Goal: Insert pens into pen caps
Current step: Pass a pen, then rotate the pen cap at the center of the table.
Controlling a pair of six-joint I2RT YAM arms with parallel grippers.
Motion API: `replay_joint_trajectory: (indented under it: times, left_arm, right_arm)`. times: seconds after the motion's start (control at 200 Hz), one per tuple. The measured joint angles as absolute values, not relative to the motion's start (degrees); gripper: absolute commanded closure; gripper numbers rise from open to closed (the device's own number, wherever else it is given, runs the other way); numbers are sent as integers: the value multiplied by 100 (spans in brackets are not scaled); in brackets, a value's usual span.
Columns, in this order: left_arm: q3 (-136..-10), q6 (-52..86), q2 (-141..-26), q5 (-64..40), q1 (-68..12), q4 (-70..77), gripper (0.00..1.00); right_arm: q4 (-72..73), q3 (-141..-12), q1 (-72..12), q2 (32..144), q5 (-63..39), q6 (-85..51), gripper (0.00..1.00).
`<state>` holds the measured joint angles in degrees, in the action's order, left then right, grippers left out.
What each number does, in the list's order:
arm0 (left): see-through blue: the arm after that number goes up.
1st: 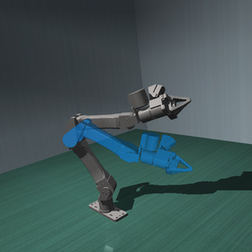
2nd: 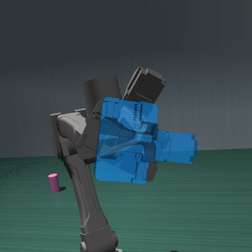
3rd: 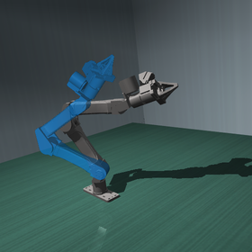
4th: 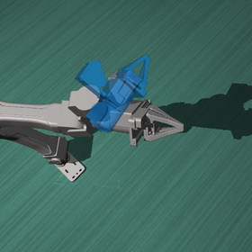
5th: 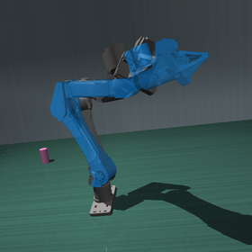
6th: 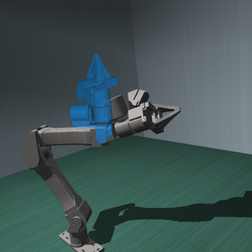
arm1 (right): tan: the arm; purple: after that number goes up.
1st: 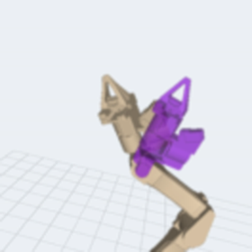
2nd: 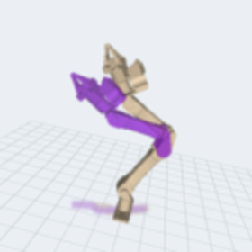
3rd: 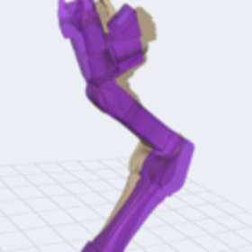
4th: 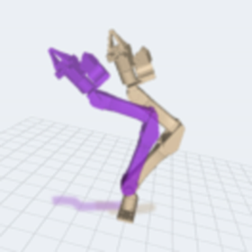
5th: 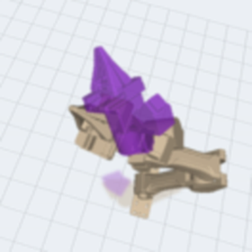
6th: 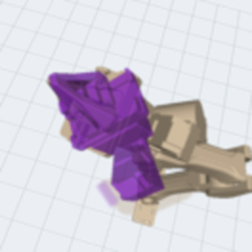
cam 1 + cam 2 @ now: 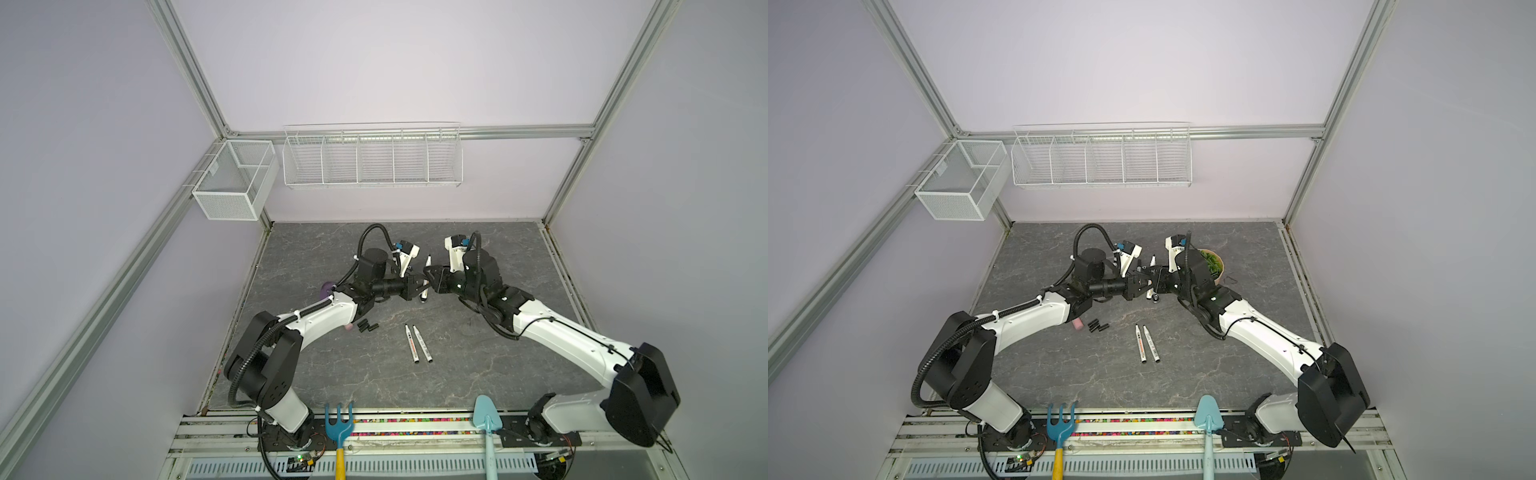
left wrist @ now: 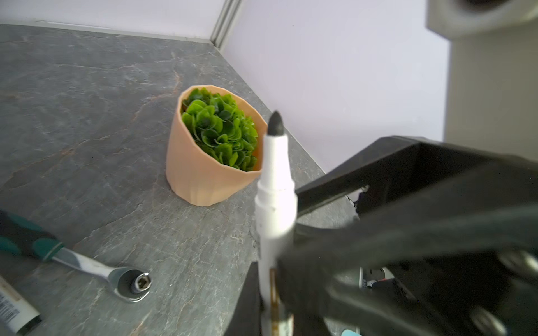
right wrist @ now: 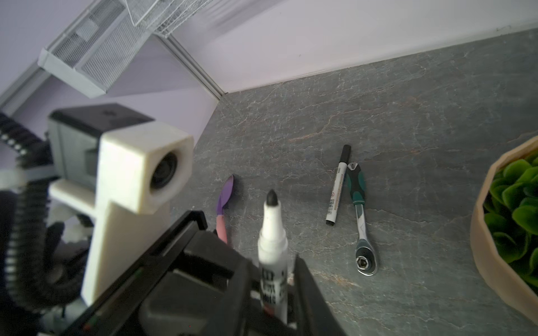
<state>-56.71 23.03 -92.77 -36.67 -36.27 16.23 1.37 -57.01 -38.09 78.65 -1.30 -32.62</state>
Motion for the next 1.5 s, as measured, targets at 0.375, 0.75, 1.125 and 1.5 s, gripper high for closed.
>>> replay_joint_trajectory:
  times: [0.375,0.75,1.125,1.5]
  left_arm:
    - [-4209,3374,-7341,-464,-2174,685,100]
    - [-3988,3476,-6149,1227,-1916,-416,100]
    - [-3983,3465,-6149,1326,-1914,-556,100]
    - [-3900,3465,-6154,1326,-1914,-552,100]
  right_arm:
    - [-1529,-7078,-5078,9920,-755,-1520,39]
    - [-2724,-8643,-5642,11793,-613,-1070,21]
    - [-3020,-9170,-5647,12381,150,-1114,20]
    - [-3024,-9380,-5677,12549,148,-1111,20]
